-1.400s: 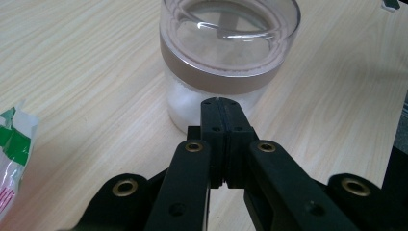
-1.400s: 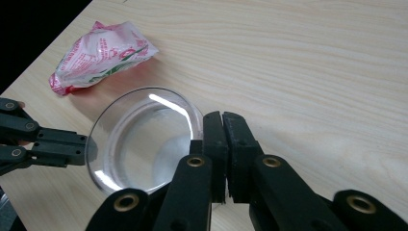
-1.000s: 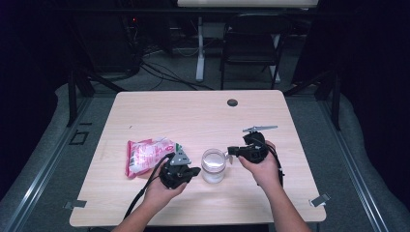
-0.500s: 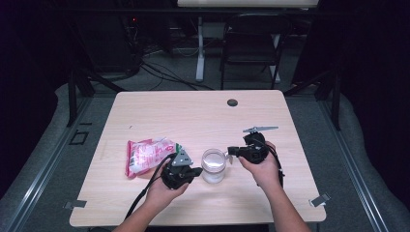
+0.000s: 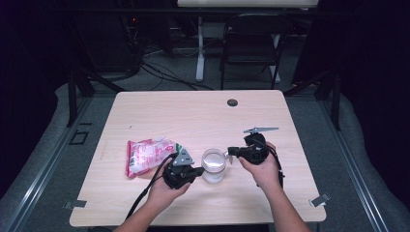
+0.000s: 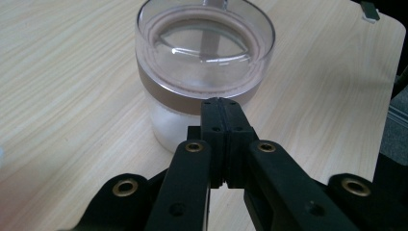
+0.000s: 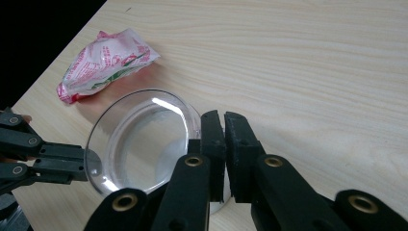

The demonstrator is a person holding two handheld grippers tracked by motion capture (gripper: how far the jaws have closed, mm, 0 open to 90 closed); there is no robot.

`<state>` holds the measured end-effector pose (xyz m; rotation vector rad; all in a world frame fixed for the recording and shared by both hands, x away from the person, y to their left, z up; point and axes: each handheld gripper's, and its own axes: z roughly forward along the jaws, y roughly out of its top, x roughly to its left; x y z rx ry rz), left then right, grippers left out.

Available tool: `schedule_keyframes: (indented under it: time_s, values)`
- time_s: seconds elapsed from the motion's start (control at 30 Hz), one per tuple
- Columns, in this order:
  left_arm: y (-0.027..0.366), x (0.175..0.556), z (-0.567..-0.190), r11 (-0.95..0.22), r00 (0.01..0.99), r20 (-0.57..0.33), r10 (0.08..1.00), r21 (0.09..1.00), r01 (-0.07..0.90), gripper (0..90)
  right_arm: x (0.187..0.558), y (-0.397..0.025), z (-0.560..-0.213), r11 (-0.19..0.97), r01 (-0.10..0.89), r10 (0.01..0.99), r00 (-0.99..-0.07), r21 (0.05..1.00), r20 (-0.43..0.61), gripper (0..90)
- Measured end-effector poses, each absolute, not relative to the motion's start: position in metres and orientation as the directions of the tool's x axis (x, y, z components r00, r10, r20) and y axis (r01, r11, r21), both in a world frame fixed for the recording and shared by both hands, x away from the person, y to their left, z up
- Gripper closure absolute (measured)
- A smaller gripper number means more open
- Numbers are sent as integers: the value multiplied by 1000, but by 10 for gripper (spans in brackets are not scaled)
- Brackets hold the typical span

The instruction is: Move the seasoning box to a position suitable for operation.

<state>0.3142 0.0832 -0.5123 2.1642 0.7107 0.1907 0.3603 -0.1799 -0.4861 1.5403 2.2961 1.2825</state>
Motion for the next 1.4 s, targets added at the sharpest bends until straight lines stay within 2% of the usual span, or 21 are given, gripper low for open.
schedule_keyframes:
  time_s: [0.57,0.97,1.4]
  values:
    - [81,315,-509,-498,830,-88,551,763,412,900,357,-181,-486,140,722,805,-481,678,347,864]
    - [75,321,-496,-479,847,-86,525,792,377,881,332,-185,-481,213,709,800,-522,672,296,775]
    - [70,324,-482,-446,858,-72,509,831,334,828,316,-175,-491,272,707,789,-553,653,269,747]
